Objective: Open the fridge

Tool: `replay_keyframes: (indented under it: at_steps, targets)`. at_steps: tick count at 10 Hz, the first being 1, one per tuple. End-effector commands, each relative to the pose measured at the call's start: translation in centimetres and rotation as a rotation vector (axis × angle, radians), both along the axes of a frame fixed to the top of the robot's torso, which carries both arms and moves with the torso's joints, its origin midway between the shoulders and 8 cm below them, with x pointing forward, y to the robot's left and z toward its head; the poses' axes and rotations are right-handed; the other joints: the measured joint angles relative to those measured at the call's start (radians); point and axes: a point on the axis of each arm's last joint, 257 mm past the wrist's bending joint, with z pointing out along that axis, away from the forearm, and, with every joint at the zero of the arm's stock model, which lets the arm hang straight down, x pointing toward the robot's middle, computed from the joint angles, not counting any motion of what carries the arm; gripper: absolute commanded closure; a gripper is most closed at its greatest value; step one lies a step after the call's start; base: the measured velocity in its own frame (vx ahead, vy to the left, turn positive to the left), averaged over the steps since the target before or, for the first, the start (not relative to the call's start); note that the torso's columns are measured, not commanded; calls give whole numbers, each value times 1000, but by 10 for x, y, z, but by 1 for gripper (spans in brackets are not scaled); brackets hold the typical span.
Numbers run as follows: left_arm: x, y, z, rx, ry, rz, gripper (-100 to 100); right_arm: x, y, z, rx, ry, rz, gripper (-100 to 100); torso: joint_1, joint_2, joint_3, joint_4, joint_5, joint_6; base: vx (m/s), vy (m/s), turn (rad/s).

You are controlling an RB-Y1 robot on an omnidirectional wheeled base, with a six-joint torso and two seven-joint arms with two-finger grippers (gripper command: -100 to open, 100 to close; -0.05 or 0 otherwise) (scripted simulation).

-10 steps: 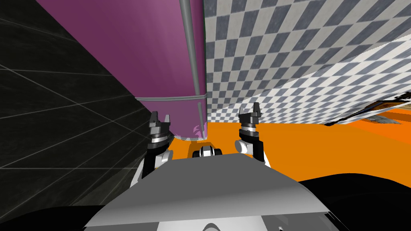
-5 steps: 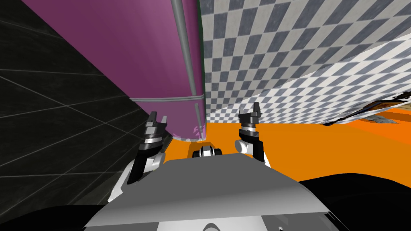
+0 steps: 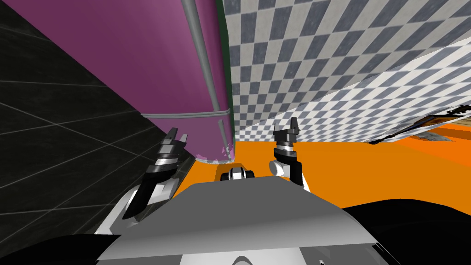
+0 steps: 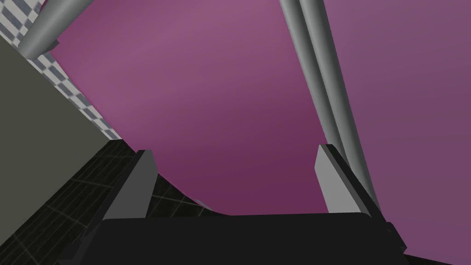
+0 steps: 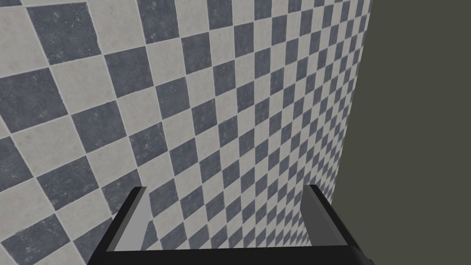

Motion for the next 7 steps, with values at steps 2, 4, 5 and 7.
replay_keyframes:
  at_steps: [2,4,5,7]
  targets:
    - [4,28,-3,69,91,43,-100,0,0,0,0,0,0,0,-1,0,0,0,0,0,60,-84,-16]
    - [6,34,-3,96,117,52,-100,0,0,0,0,0,0,0,0,-1,0,0,0,0,52,-66,-9]
    - [7,41,-3,118,142,65,-100,0,0,0,0,0,0,0,1,1,1,0,0,0,21,-61,-15]
    - [10,58,-2,155,189,97,-100,0,0,0,0,0,0,0,-1,1,1,0,0,0,40,-78,-18]
